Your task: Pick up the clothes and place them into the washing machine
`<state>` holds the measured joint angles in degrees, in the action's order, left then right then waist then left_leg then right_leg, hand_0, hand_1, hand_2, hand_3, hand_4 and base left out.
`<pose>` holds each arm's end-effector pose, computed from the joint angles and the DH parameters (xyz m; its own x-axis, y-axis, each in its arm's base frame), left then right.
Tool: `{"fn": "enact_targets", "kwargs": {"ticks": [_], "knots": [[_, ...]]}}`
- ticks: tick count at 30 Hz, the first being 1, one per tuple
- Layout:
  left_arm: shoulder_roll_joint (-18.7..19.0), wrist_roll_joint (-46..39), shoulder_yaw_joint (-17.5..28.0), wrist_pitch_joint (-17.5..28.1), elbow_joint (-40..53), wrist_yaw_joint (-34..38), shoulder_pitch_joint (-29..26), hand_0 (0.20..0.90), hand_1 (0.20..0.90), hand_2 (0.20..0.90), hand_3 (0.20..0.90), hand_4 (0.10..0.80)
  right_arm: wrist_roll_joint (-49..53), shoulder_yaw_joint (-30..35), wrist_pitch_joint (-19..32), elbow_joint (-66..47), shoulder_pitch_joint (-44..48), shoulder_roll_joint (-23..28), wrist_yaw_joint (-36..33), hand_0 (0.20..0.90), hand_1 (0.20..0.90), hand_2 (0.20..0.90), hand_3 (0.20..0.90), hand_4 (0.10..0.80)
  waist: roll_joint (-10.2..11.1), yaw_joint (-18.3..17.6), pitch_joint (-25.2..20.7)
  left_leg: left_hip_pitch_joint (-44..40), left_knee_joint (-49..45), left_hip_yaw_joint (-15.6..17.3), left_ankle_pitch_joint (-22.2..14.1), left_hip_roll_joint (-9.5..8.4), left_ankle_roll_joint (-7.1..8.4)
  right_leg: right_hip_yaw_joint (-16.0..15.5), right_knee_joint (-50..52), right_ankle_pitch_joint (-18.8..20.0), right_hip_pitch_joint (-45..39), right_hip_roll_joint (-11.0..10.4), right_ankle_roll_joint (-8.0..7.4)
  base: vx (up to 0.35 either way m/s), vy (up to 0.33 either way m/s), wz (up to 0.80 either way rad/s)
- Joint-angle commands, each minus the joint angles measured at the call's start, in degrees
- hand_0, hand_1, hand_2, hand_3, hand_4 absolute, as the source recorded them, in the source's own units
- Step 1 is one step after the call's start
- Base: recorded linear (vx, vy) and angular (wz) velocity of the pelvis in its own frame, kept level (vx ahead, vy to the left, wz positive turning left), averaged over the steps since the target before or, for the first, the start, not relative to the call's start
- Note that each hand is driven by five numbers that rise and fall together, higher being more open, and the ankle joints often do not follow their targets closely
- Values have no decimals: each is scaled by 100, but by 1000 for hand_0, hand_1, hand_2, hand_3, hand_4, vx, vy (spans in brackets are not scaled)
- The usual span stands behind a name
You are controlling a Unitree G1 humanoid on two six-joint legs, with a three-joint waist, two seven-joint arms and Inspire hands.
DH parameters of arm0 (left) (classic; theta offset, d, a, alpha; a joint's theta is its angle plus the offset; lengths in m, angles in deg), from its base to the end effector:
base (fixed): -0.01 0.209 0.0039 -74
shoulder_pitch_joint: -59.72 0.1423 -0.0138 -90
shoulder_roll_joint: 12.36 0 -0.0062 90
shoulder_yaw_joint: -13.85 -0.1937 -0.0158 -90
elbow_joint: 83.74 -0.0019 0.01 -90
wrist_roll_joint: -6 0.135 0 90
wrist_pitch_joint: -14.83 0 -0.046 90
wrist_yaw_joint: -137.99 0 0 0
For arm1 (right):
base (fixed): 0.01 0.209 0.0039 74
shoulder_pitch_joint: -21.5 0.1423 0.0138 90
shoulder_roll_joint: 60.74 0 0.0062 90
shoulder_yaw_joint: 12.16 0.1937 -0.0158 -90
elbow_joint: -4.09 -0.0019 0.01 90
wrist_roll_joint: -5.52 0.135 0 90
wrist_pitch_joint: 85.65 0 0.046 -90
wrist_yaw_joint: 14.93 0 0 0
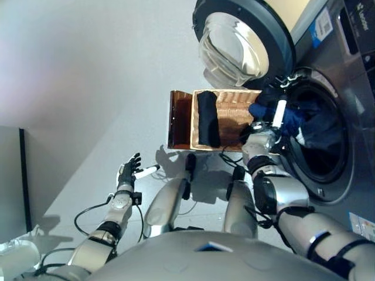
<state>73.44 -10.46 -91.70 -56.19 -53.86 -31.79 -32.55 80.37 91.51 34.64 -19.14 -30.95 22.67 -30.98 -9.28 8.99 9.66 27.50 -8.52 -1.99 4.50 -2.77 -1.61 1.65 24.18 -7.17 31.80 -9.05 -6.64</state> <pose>0.1242 0.1935 -0.1032 0.7575 0.1965 -0.6226 -0.1071 0.9781 0.1785 0.2891 -0.2135 0.0090 0.5869 -0.6366 -0.5003 0.6877 0.0659 0.7230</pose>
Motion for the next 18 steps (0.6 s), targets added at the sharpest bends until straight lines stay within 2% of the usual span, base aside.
{"fn": "enact_targets", "kwargs": {"ticks": [1, 5, 7, 8, 9, 11, 12, 13, 18], "knots": [[355, 19, 340, 346, -99, 148, -61, 900, 900, 900, 900, 800, -1044, -37, 493, -510, 428, 963, -229, 900, 900, 900, 900, 800, 20, 88, -256, 122, -289, -48, -546, -212, 219, -35, -845, 545, -283, 83, 320, 0, 0, 0], [454, 122, 370, 414, -73, 175, -1, 900, 900, 900, 900, 800, -1896, 29, 641, -779, 633, 1665, -855, 900, 900, 900, 900, 800, -13, 95, -287, 139, -278, -57, -543, -219, 218, -31, -826, 542, -249, 84, 315, 0, 0, 0], [513, 195, 384, 446, 16, 184, 20, 900, 900, 900, 900, 800, -2561, -137, 494, -812, 732, 2051, -1096, 900, 900, 900, 900, 800, -20, 99, -288, 142, -273, -58, -534, -224, 220, -31, -828, 553, -241, 74, 305, -4, -2, -2], [499, 200, 385, 444, 22, 189, 18, 900, 900, 900, 900, 800, -2614, -143, 477, -834, 744, 2051, -1153, 900, 900, 900, 900, 800, -32, 98, -283, 141, -272, -58, -534, -223, 219, -31, -830, 554, -242, 75, 305, 0, 0, 0], [556, 252, 422, 457, 2, 187, -1, 900, 900, 900, 900, 800, -3056, -432, 327, -774, 889, 2391, -1239, 900, 900, 900, 900, 800, -33, 101, -274, 157, -285, -45, -525, -225, 223, -24, -808, 570, -211, 76, 302, 0, 0, 0], [600, 285, 400, 455, 67, 161, -3, 900, 900, 900, 900, 800, -3568, -887, -16, -486, 1072, 2686, -1214, 900, 900, 900, 900, 800, -10, 115, -260, 176, -298, -21, -513, -221, 227, -9, -810, 601, -191, 72, 306, -17, -1, 1], [591, 286, 408, 454, 68, 162, -6, 900, 900, 900, 900, 800, -3578, -902, -19, -477, 1095, 2689, -1225, 900, 900, 900, 900, 800, -17, 111, -255, 180, -300, -18, -514, -220, 227, -7, -808, 601, -187, 73, 305, 0, 0, 0], [597, 305, 417, 460, 92, 107, 10, 900, 900, 900, 900, 800, -3915, -1309, -248, -379, 1155, 2801, -1008, 900, 900, 900, 900, 800, 2, 112, -239, 184, -295, 3, -491, -205, 232, 3, -800, 626, -174, 85, 308, -22, -5, -3], [512, 265, 378, 415, 2, 66, -50, 900, 900, 900, 900, 800, -3793, -1554, -462, -8, 1077, 2332, -640, 900, 900, 900, 900, 800, 42, 104, -243, 185, -308, 30, -486, -186, 235, 28, -799, 643, -164, 123, 321, -8, 0, -9]]}}
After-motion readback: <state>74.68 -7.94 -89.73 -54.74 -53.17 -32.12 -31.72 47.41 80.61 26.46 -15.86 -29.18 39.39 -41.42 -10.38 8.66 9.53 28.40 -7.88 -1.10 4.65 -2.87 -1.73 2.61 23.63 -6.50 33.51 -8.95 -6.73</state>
